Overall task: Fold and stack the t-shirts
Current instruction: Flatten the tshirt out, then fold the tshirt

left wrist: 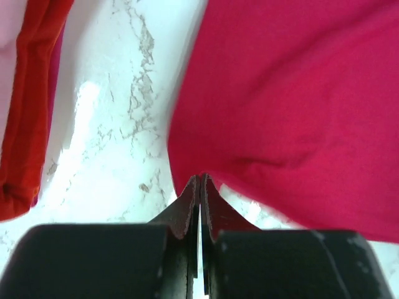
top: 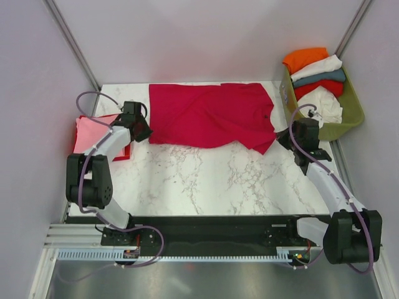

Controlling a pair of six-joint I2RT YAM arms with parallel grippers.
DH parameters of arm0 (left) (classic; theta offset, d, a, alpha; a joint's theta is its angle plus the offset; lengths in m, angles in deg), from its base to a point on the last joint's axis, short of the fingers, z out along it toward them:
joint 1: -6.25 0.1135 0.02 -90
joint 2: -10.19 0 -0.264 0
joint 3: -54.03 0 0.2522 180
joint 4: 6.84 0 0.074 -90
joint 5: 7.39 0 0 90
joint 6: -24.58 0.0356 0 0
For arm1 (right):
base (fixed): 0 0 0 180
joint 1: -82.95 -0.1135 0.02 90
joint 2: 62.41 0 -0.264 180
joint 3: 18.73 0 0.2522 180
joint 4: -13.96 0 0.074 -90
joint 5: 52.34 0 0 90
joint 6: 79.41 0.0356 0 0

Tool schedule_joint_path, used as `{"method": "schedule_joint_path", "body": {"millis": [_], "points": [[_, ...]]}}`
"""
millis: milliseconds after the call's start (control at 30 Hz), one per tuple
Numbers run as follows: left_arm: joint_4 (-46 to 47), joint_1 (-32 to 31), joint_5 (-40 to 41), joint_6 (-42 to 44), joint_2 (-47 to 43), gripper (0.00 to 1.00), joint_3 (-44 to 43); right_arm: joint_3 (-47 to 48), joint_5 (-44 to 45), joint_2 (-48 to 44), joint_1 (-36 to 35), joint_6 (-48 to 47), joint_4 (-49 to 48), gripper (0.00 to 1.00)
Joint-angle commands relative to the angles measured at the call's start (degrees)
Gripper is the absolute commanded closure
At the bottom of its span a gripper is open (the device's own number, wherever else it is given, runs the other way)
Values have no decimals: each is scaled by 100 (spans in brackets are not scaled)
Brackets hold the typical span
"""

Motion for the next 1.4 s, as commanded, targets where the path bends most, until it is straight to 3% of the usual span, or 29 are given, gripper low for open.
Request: {"method": "schedule_joint_path", "body": {"millis": [0, 367, 733, 833, 1033, 1367], "points": [[262, -46, -187, 22, -672, 98, 287, 475, 148, -164, 247, -282, 395, 100], [113, 33, 682, -716, -2463, 98, 1596, -517, -1020, -1613, 19, -379, 878, 100], [51, 86, 595, -1033, -3450, 98, 2502, -606, -871, -2853, -245, -467, 1898, 100], [78, 86, 569, -1103, -3267, 98, 2459, -571, -739, -2661, -236, -511, 1776, 100], [148, 86, 595, -1244, -3020, 98, 2274, -18, -652, -1387, -236, -643, 1258, 100], [236, 95, 524, -1358, -2124, 98, 1597, 1817, -599, 659, -236, -678, 1011, 100]]}}
